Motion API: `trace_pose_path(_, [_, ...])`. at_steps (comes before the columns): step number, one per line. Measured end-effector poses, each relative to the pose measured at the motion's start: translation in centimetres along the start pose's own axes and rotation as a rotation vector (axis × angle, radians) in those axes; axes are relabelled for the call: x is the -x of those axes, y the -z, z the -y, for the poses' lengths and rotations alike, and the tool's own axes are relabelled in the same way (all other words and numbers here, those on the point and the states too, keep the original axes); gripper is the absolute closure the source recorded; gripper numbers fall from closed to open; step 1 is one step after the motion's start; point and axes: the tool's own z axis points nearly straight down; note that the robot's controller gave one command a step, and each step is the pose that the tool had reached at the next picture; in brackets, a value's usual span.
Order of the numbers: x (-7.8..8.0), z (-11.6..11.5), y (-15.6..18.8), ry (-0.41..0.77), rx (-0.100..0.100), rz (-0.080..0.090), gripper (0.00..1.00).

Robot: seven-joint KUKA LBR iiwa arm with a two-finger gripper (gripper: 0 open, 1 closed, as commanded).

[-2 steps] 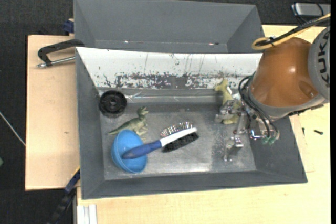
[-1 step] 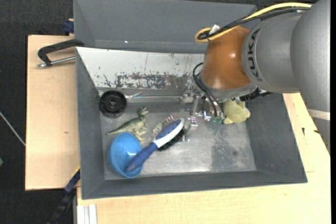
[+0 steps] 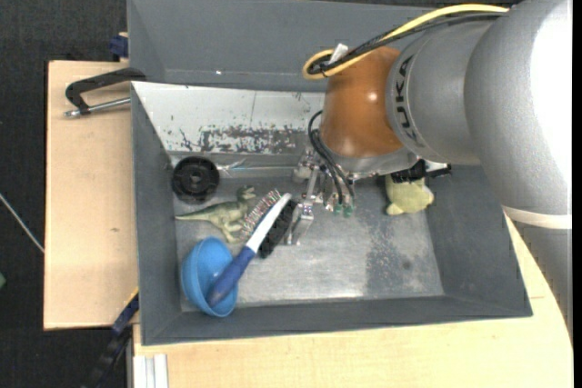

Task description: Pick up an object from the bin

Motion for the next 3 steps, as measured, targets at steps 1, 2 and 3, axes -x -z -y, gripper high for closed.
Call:
trace_pose_path(1, [-5.8, -4.3, -0.1, 0.085, 0.001, 0.005, 0.0])
trace_pose_path(2, [-5.6, -4.1, 0.0, 0.084, 0.001, 0.008, 1.0])
trace_pose_path(3, [-6.8, -3.3, 13.5, 0.127, 0.003, 0.0, 1.0])
